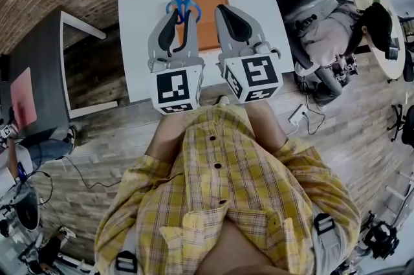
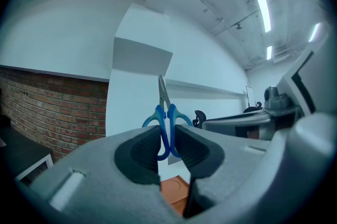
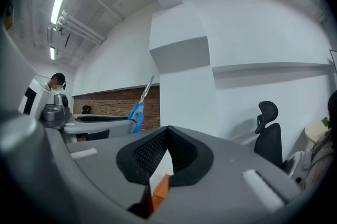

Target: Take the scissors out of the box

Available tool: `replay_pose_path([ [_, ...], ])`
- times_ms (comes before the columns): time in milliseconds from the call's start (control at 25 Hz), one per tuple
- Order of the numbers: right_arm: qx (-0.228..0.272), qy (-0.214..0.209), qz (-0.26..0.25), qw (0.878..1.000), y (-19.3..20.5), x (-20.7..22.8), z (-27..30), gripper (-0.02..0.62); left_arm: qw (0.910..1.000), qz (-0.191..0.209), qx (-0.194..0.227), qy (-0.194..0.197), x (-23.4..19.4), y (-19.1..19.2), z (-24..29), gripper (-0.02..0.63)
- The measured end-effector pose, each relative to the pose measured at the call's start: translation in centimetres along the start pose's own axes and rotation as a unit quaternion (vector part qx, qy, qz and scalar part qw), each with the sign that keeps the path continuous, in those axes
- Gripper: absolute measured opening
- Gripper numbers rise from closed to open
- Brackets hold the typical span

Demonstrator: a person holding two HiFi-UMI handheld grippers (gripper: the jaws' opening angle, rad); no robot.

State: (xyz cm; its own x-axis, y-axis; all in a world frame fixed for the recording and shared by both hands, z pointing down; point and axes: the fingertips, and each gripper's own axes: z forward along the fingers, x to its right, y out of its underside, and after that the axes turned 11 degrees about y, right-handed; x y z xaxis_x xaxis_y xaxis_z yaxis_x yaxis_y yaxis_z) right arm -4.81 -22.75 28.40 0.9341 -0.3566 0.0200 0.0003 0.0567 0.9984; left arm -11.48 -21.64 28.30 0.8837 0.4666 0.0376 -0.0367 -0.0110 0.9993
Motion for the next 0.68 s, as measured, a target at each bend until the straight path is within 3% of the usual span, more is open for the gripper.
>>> replay_pose_path([
  [680,-0.003,-0.004,0.010,1.000,0.60,0.56,-0.40,-0.005,1.0000,-0.004,-0.003,-0.008,0.30,0.43,0.00,0.087],
])
